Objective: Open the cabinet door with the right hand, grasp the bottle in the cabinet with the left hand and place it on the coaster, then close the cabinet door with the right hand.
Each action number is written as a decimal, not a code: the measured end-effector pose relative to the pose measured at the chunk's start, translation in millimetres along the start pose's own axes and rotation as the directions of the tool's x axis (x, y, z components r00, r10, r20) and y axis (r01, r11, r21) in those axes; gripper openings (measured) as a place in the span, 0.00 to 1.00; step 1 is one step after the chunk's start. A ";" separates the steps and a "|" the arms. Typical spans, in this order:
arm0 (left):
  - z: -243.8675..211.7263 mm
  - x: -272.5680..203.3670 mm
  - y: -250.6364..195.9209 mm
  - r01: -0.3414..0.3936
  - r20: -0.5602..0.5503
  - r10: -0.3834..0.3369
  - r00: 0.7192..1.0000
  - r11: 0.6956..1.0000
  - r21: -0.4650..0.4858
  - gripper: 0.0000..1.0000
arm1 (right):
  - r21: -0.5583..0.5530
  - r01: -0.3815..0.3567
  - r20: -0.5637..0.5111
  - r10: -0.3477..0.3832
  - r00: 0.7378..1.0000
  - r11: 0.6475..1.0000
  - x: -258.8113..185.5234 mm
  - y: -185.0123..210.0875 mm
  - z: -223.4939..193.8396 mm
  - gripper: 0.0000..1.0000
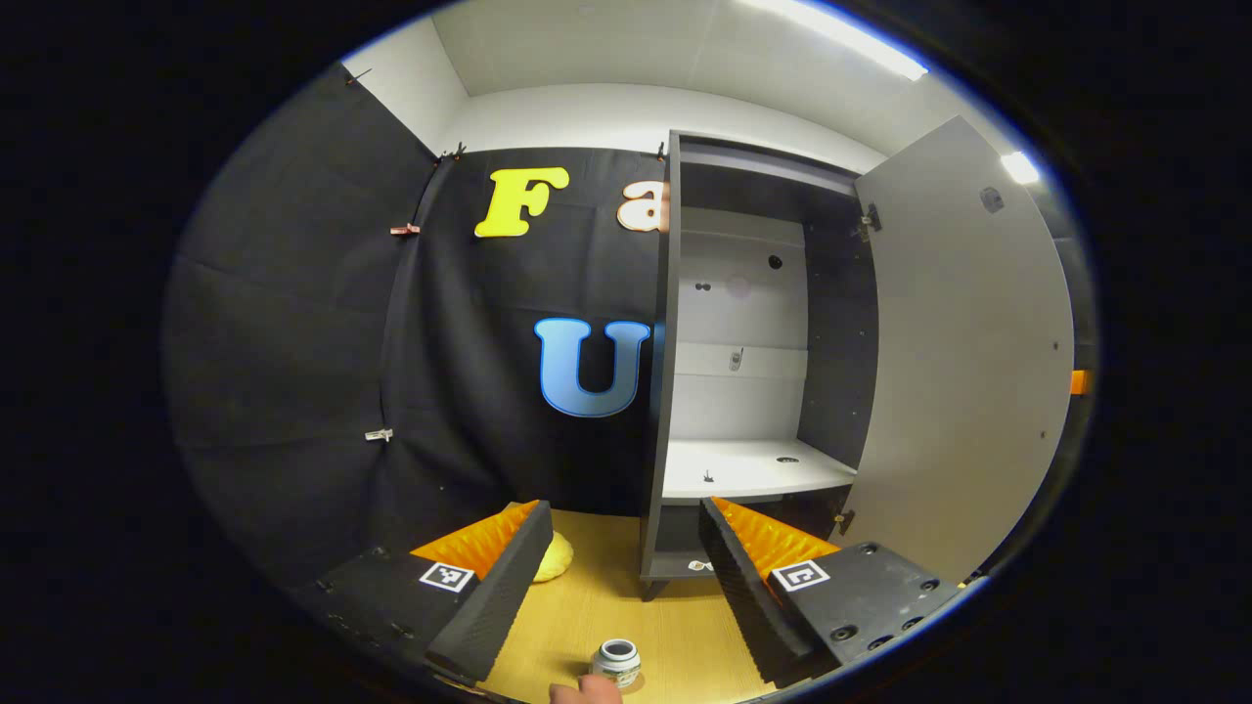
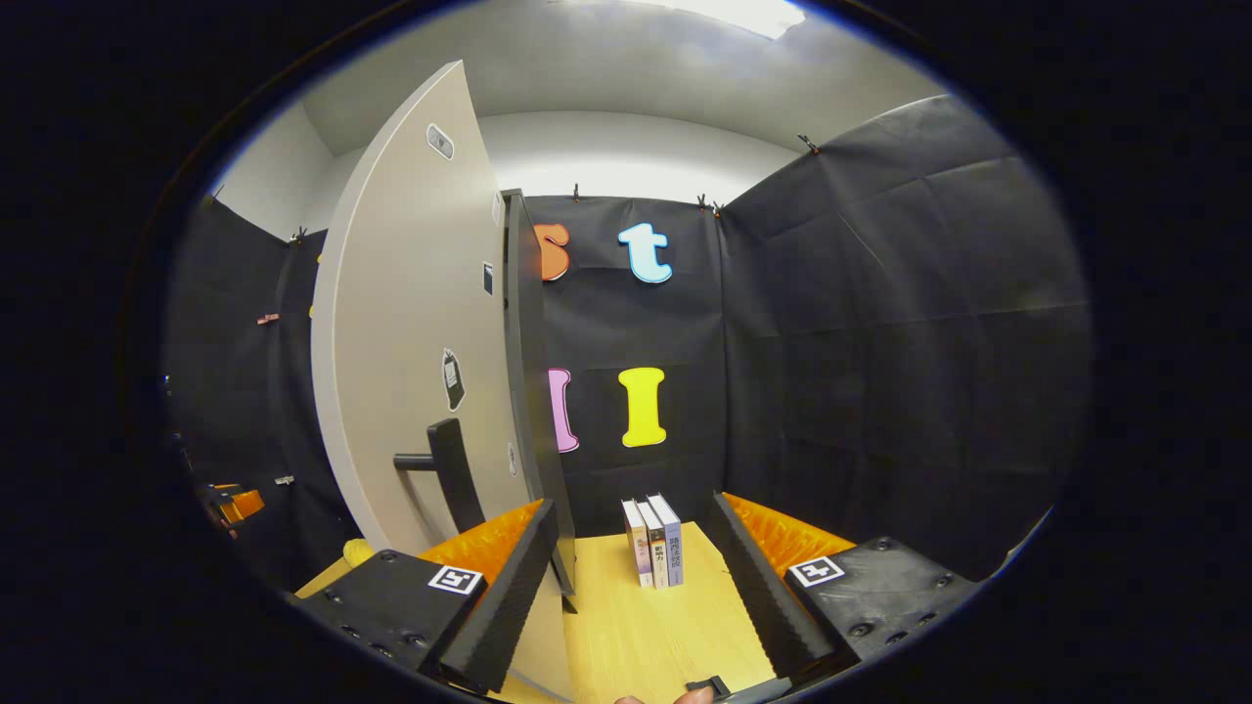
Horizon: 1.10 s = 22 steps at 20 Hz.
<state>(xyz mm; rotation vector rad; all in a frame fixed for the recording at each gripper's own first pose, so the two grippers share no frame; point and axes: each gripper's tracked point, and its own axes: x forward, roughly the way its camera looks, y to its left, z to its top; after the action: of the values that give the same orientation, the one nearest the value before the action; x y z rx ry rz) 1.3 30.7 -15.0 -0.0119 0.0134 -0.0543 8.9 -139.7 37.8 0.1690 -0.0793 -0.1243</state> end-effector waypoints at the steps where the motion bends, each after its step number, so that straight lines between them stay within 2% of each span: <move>1: 1.9 -1.4 1.2 -0.001 0.001 0.001 1.000 1.000 0.001 0.95 | 0.004 -0.013 0.001 0.013 1.000 1.000 -0.2 8.4 0.8 0.98; 5: 1.1 -6.7 11.8 -0.010 -0.006 0.010 1.000 1.000 0.011 0.95 | -0.032 -0.002 0.008 0.003 1.000 0.999 -1.9 17.2 1.4 0.97; 7: -5.2 -7.1 16.3 -0.019 -0.024 0.019 1.000 1.000 0.023 0.92 | -0.011 -0.014 -0.005 0.014 1.000 1.000 -3.2 27.5 -1.9 0.97; 9: -8.9 -6.2 21.3 -0.026 -0.039 0.027 0.999 0.999 0.028 0.95 | 0.016 -0.034 -0.027 0.035 0.999 0.999 -5.0 42.4 -6.5 0.97; 16: -12.2 1.1 25.2 -0.033 -0.054 0.035 0.998 0.998 0.047 0.95 | 0.072 -0.173 -0.068 0.178 0.982 0.982 -14.2 123.7 -18.6 0.98; 17: -13.3 1.3 24.5 -0.034 -0.054 0.036 0.998 0.998 0.051 0.92 | 0.086 -0.192 -0.070 0.198 0.978 0.978 -13.6 134.0 -20.2 0.98; 22: -11.1 0.8 17.5 -0.023 -0.047 0.026 0.999 0.998 0.063 0.95 | 0.145 -0.243 -0.072 0.255 0.964 0.959 -7.9 164.3 -26.8 0.98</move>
<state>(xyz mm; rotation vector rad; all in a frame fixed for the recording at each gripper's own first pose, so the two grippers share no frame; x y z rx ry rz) 2.9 48.0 -26.3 0.0516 0.0599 -0.0306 22.7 26.4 39.3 0.2985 -0.0187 0.1410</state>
